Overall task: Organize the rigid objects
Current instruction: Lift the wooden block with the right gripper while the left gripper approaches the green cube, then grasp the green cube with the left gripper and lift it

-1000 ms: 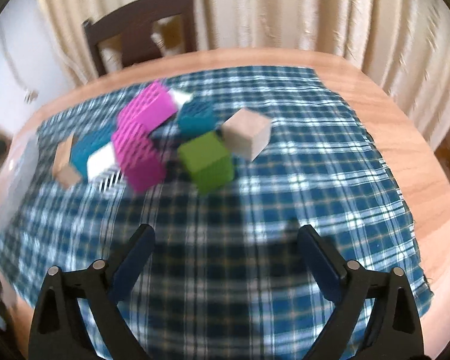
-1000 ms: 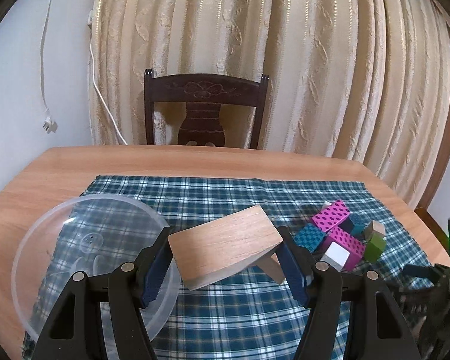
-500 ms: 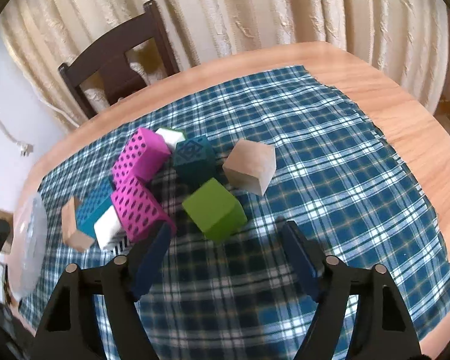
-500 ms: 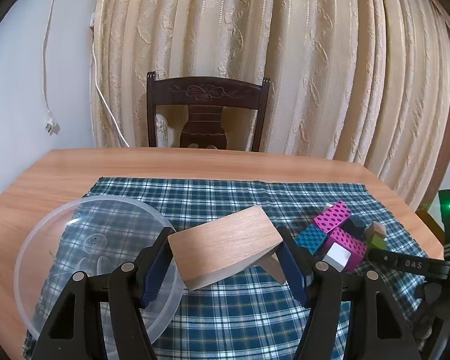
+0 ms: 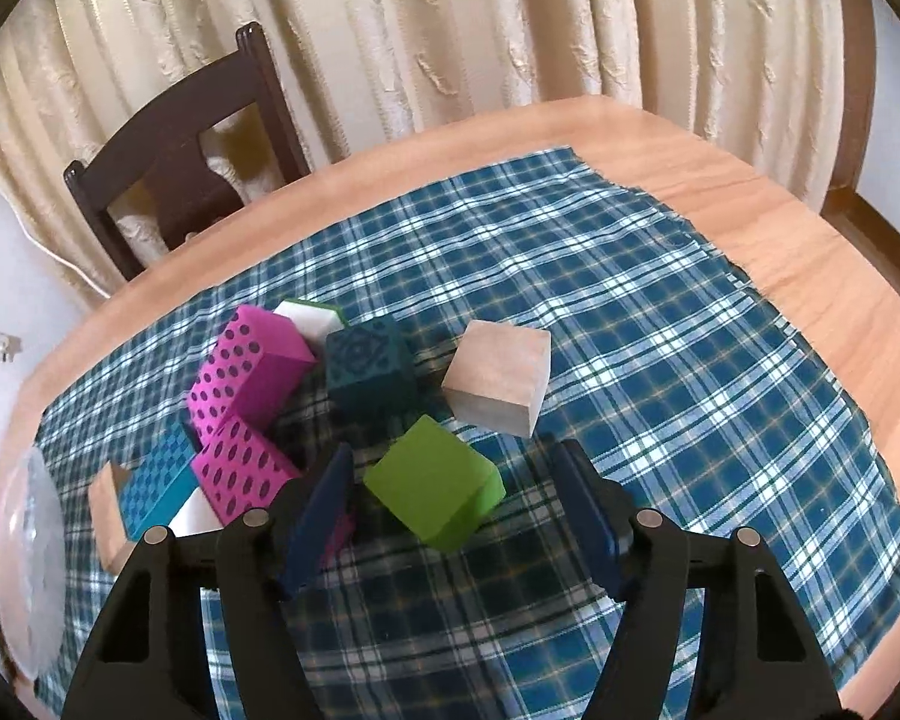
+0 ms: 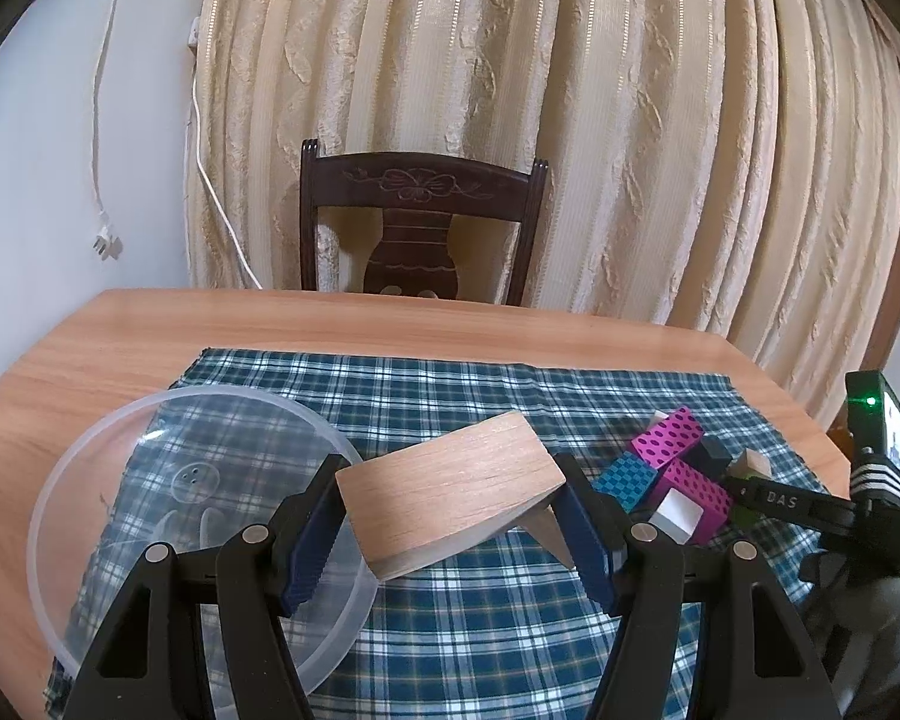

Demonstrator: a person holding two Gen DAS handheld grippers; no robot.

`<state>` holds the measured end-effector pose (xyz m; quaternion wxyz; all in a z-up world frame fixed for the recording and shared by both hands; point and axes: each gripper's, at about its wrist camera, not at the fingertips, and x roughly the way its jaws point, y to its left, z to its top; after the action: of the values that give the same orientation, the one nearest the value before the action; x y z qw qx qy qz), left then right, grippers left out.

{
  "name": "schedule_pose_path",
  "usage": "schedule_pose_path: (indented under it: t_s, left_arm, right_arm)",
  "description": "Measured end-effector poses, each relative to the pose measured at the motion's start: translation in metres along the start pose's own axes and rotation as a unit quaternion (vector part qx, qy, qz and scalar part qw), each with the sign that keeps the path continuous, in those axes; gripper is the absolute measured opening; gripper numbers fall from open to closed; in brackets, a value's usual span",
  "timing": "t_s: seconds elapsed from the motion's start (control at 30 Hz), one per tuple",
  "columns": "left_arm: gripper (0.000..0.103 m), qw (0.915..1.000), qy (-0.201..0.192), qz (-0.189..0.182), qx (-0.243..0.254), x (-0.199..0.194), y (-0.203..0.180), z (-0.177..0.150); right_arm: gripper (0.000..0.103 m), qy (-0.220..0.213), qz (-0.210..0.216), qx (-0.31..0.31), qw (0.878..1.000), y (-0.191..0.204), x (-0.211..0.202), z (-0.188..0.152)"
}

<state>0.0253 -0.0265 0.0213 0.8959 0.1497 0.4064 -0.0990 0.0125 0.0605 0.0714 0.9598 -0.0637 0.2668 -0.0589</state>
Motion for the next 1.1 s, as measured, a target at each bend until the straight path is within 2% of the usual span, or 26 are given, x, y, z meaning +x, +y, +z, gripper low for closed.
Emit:
schedule_pose_path:
  t_s: [0.23,0.5,0.8,0.87,0.93,1.0,1.1]
  left_arm:
    - [0.063,0.9998,-0.015,-0.01,-0.002,-0.002,-0.001,-0.003]
    - [0.062,0.9998,-0.019,0.0,-0.006,-0.004,-0.005,-0.005]
    - [0.062,0.9989,-0.01,-0.025,-0.039,-0.001,0.006,-0.004]
    - [0.059,0.9989,-0.01,-0.026,-0.039,-0.002,0.006,-0.004]
    - [0.049,0.999,-0.012,-0.025,-0.035,-0.002,0.004,-0.004]
    - [0.044,0.9993,-0.013,-0.017,-0.029,-0.004,0.0,-0.004]
    - [0.043,0.9997,-0.016,0.001,-0.017,-0.005,-0.007,-0.004]
  right_arm:
    - [0.071,0.001,0.002,-0.002,1.0,0.001,0.0,0.0]
    - [0.071,0.004,0.004,-0.007,1.0,0.004,0.002,0.0]
    - [0.071,0.004,0.007,-0.013,1.0,0.008,0.002,-0.001]
    - [0.071,0.004,0.008,-0.014,1.0,0.008,0.002,-0.001]
    - [0.071,0.003,0.009,-0.016,1.0,0.009,0.002,-0.001]
    - [0.071,0.002,0.01,-0.018,1.0,0.01,0.002,-0.001]
    - [0.071,0.001,0.012,-0.021,1.0,0.011,0.001,-0.002]
